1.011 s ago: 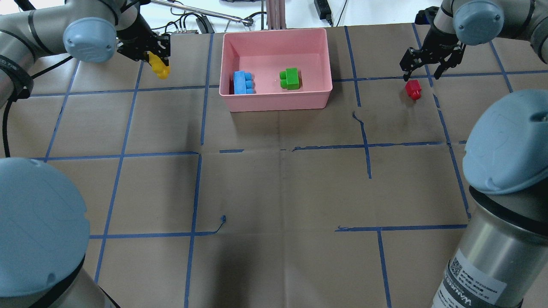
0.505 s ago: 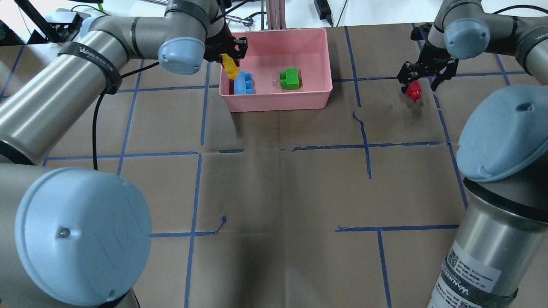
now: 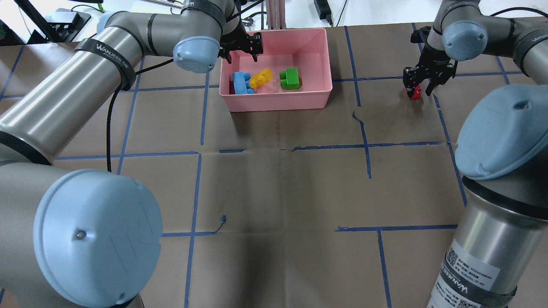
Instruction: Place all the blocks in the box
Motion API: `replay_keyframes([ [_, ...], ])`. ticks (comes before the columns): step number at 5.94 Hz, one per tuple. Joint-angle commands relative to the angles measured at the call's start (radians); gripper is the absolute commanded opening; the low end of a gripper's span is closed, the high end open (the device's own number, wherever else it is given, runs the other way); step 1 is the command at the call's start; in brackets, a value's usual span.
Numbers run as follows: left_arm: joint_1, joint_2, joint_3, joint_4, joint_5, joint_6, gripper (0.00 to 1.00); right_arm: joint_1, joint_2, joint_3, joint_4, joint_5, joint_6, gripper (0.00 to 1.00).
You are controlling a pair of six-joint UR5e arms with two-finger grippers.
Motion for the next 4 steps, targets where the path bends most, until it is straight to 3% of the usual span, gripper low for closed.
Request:
replay_keyframes([
  [1, 0.016, 0.078, -0.014, -0.199, 0.069, 0.004, 0.99, 0.000, -0.001, -0.009, -0.018, 0.003, -0.001, 0.21],
  [2, 0.051, 0.127, -0.016, -0.282, 0.072, 0.013, 0.99, 0.000, -0.010, -0.012, -0.053, 0.002, -0.003, 0.20],
  [4, 0.073, 0.281, -0.050, -0.457, 0.072, 0.074, 0.99, 0.020, -0.033, -0.122, -0.015, 0.011, 0.003, 0.20],
])
